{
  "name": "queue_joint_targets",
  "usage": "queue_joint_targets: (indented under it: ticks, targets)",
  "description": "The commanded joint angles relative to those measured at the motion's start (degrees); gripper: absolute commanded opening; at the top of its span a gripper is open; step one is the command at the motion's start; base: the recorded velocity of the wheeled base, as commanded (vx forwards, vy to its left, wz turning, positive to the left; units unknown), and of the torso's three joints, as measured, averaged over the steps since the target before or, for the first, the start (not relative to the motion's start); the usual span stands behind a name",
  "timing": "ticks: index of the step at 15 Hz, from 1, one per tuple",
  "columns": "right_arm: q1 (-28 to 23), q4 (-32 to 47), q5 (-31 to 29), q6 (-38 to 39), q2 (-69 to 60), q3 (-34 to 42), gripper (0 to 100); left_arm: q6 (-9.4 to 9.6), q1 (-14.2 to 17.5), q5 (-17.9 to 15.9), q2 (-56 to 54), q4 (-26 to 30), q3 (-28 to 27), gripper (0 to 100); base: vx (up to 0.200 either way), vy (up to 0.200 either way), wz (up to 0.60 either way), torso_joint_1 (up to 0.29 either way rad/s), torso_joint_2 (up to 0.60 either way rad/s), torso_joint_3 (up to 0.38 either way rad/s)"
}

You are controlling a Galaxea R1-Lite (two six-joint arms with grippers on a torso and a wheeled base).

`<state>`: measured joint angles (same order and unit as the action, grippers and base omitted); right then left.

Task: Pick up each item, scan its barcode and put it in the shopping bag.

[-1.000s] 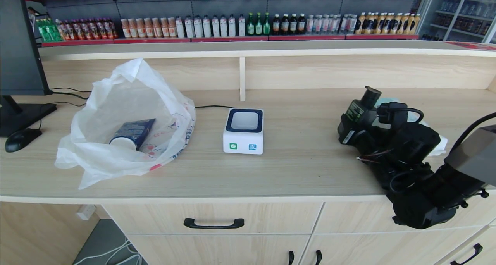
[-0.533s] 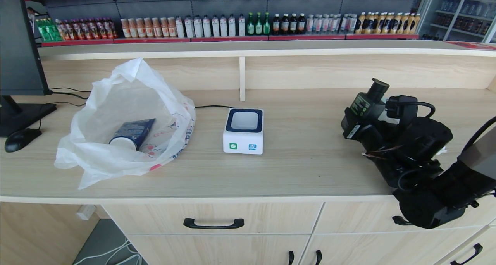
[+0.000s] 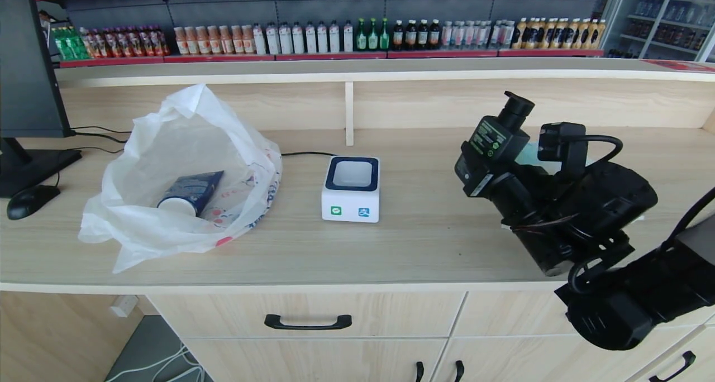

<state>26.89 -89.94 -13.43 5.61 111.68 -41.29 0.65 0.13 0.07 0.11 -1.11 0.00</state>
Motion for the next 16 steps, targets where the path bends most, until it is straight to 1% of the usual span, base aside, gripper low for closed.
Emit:
queue_joint_targets:
  ticks: [1, 4, 6, 8, 13, 16]
  targets:
    - [4.05, -0.06, -0.01, -0.07, -2.52, 0.07, 0, -0.12, 0.04, 0.01, -0.02, 0.05, 0.0, 100, 0.0, 0.0, 0.0, 0.0, 0.0, 0.0]
    - [8.0, -0.06, -0.01, 0.11, -5.07, -0.02, 0, -0.03, 0.04, 0.01, -0.02, 0.05, 0.0, 100, 0.0, 0.0, 0.0, 0.0, 0.0, 0.0]
    - [10.72, -0.06, -0.1, 0.37, -8.32, 2.0, 0, 0.06, 0.04, 0.01, -0.02, 0.14, 0.0, 100, 0.0, 0.0, 0.0, 0.0, 0.0, 0.0]
    - [15.21, -0.06, -0.1, 0.28, -10.87, 3.41, 0, 0.14, -0.05, 0.01, -0.02, 0.05, 0.0, 100, 0.0, 0.0, 0.0, 0.0, 0.0, 0.0]
    - [26.9, -0.06, -0.1, 0.19, -12.89, 3.5, 0, 0.32, 0.04, 0.01, -0.02, 0.05, 0.0, 100, 0.0, 0.0, 0.0, 0.0, 0.0, 0.0]
    - [31.03, -0.06, -0.28, 1.34, -14.3, 4.29, 0, 0.41, -0.05, 0.01, -0.02, -0.03, 0.0, 100, 0.0, 0.0, 0.0, 0.0, 0.0, 0.0]
